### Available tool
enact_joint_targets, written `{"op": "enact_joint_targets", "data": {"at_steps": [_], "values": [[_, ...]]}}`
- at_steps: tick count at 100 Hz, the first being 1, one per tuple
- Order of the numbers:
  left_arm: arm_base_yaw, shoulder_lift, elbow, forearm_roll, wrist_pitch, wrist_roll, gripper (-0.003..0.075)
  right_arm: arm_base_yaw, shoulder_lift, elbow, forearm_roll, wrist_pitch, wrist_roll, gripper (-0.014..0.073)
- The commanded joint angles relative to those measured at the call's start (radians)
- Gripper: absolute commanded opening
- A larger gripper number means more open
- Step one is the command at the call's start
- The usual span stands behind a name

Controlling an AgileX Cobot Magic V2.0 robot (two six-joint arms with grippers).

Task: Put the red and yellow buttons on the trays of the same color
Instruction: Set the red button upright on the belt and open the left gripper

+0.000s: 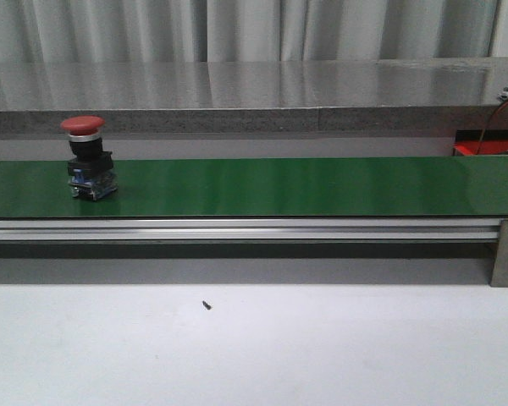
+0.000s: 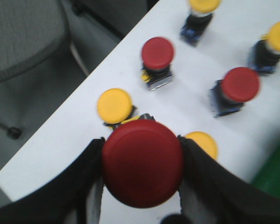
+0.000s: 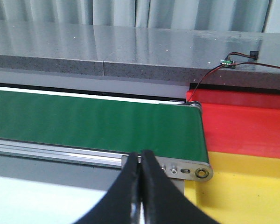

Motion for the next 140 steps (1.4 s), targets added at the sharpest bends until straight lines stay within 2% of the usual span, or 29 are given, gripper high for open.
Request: {"op": "enact_joint_targets", "data": {"at_steps": [1, 20, 38, 87, 91, 98, 106, 118, 125, 131, 140], "values": [[-0.081, -0.060, -0.030, -0.004, -0.048, 0.007, -0.0019, 0.001, -0.014, -0.019, -0.012, -0.081, 0.001, -0.0068], [-0.254, -0.056, -0.030, -0.004, -0.051, 0.061, -0.0019, 0.001, -0.014, -0.019, -0.012, -0.081, 0.001, -0.0068], [-0.348, -0.020, -0.030, -0.004, -0.056, 0.072, -0.0019, 0.001, -0.014, -0.019, -0.012, -0.081, 0.001, -0.0068], [-0.383, 0.078, -0.030, -0.075, -0.030, 0.130, -0.0010, 0.001, -0.014, -0.019, -0.012, -0.081, 0.001, -0.0068], [-0.383, 0.081, -0.030, -0.085, -0.023, 0.136, 0.0011, 0.001, -0.014, -0.019, -0.012, -0.081, 0.001, -0.0068], [-0.383, 0.081, -0.030, -0.117, -0.018, 0.173, 0.0091, 0.001, -0.014, -0.019, -0.012, -0.081, 0.001, -0.0068], [-0.383, 0.081, -0.030, -0.162, -0.018, 0.211, 0.0244, 0.001, -0.014, -0.019, -0.012, -0.081, 0.001, -0.0068], [-0.383, 0.081, -0.030, -0.179, -0.014, 0.216, 0.0546, 0.001, -0.014, -0.019, -0.012, -0.081, 0.001, -0.0068], [-0.383, 0.079, -0.030, -0.181, -0.014, 0.216, 0.0668, 0.001, -0.014, -0.019, -0.012, -0.081, 0.001, -0.0068], [-0.383, 0.070, -0.032, -0.191, -0.012, 0.216, 0.0706, 0.001, -0.014, -0.019, -0.012, -0.081, 0.001, -0.0068], [-0.383, 0.053, -0.049, -0.203, 0.002, 0.216, 0.0679, 0.001, -0.014, -0.019, -0.012, -0.081, 0.001, -0.0068]]}}
